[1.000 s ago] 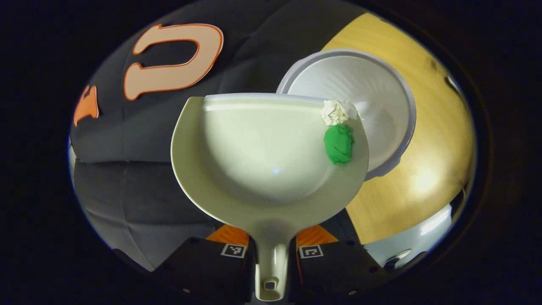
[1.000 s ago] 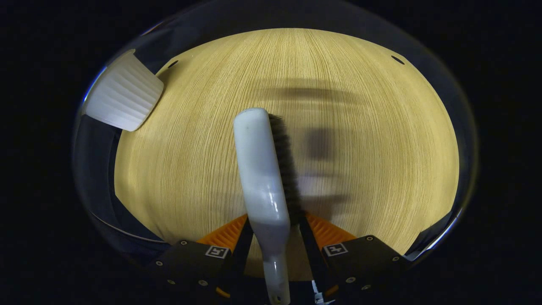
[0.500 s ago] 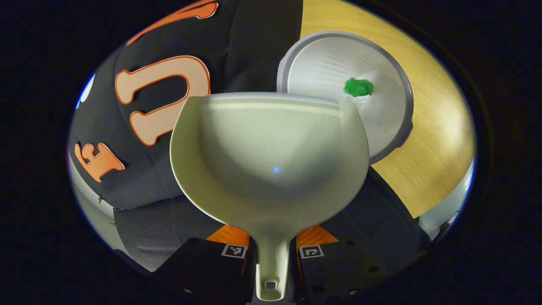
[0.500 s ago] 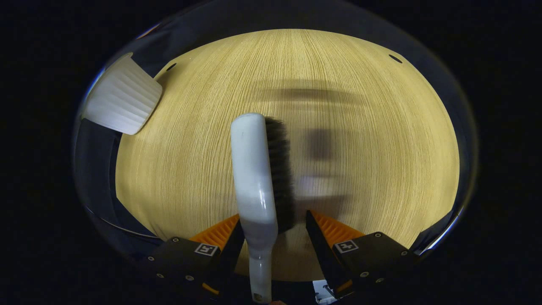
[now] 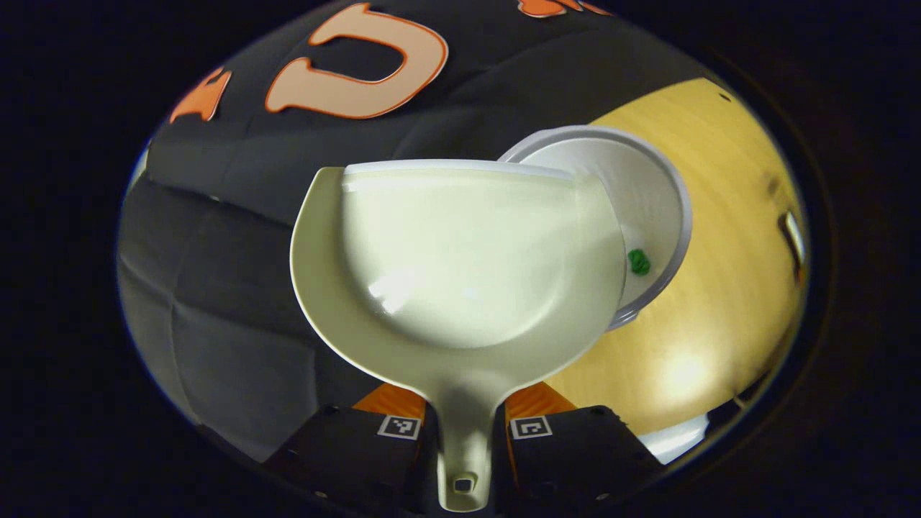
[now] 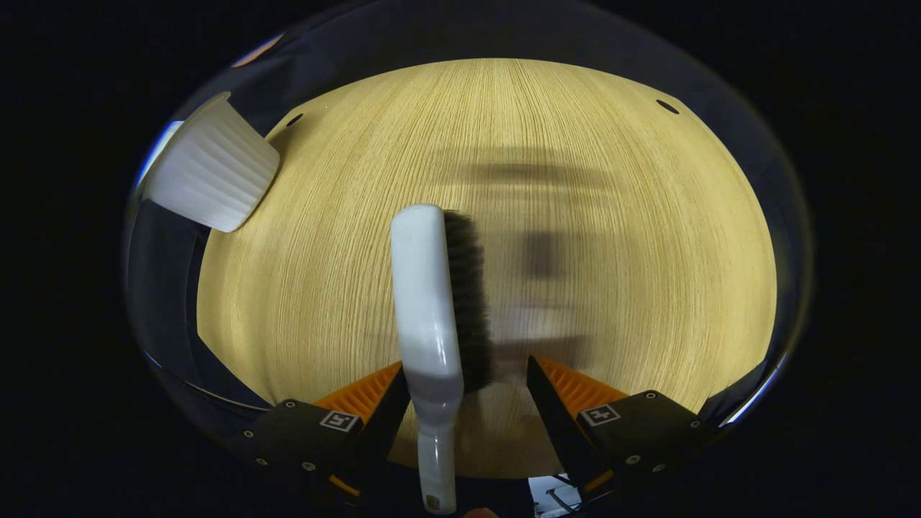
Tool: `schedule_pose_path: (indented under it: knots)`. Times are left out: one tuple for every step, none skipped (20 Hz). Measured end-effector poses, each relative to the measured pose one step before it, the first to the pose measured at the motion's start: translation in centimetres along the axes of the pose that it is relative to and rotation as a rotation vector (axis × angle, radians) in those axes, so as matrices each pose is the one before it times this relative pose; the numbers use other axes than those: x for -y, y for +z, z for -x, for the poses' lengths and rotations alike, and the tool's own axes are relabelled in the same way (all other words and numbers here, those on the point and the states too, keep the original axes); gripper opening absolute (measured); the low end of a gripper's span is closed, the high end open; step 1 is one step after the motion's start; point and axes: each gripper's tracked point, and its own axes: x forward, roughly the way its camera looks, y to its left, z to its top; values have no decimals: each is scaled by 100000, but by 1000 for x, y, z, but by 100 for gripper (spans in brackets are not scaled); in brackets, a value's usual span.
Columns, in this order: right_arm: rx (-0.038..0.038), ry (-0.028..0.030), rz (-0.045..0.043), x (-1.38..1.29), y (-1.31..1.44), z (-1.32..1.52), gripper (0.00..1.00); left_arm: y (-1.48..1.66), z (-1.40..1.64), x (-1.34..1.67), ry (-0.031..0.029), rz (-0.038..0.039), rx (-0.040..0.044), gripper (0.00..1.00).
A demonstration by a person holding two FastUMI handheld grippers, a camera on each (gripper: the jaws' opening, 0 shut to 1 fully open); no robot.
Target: Pick up the small broom and dustpan from the desktop, sweep the trash into the dustpan with the broom, and then empty the trash into the garbage bin.
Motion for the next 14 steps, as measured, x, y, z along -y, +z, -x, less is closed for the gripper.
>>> schedule_pose_path:
  knots:
    - [1078, -37, 623, 57, 523, 272, 95, 1720, 907, -718, -3779, 5038, 3068, 31]
    - [984, 69, 583, 47, 519, 335, 95, -262, -1332, 1961, -3950, 4262, 1389, 31]
    - [1048, 112, 657, 35, 530, 328, 95, -37, -326, -514, -3729, 4569, 1840, 31]
    - [1131, 136, 732, 64, 562, 436, 95, 632, 30, 2241, -4777, 4290, 1524, 31]
    - [1625, 121, 563, 95, 708, 541, 95, 546, -720, 14, -5149, 3800, 1865, 31]
    - [1421, -74, 340, 176, 690, 493, 95, 703, 665, 1828, -5429, 3413, 2059, 31]
    - [1938, -384, -176, 286, 842, 539, 95, 650, 221, 1598, -5246, 3954, 1771, 31]
    - [2186, -66, -170, 420, 37, 441, 95, 460, -325, 226, -5664, 2575, 1864, 31]
    - [2376, -247, -408, 1444, -2553, -2089, 95, 403, -310, 1316, -4973, 2089, 493, 31]
    - [2593, 270, -199, -1206, 3738, 1962, 95, 526, -246, 1803, -4210, 743, 1515, 31]
    - [2199, -295, -199, 470, 963, 948, 95, -178, 300, -508, -2742, 778, -426, 31]
    - [2054, -143, 50, 579, 547, 1042, 95, 596, -307, 1138, -1982, 261, 1144, 35]
    - [1641, -391, 212, 14, 69, 212, 95, -781, 361, 1189, -1705, 1088, -504, 30]
    - [1197, -279, 178, 228, 147, 362, 95, -329, -114, 521, -2091, 4, 1096, 31]
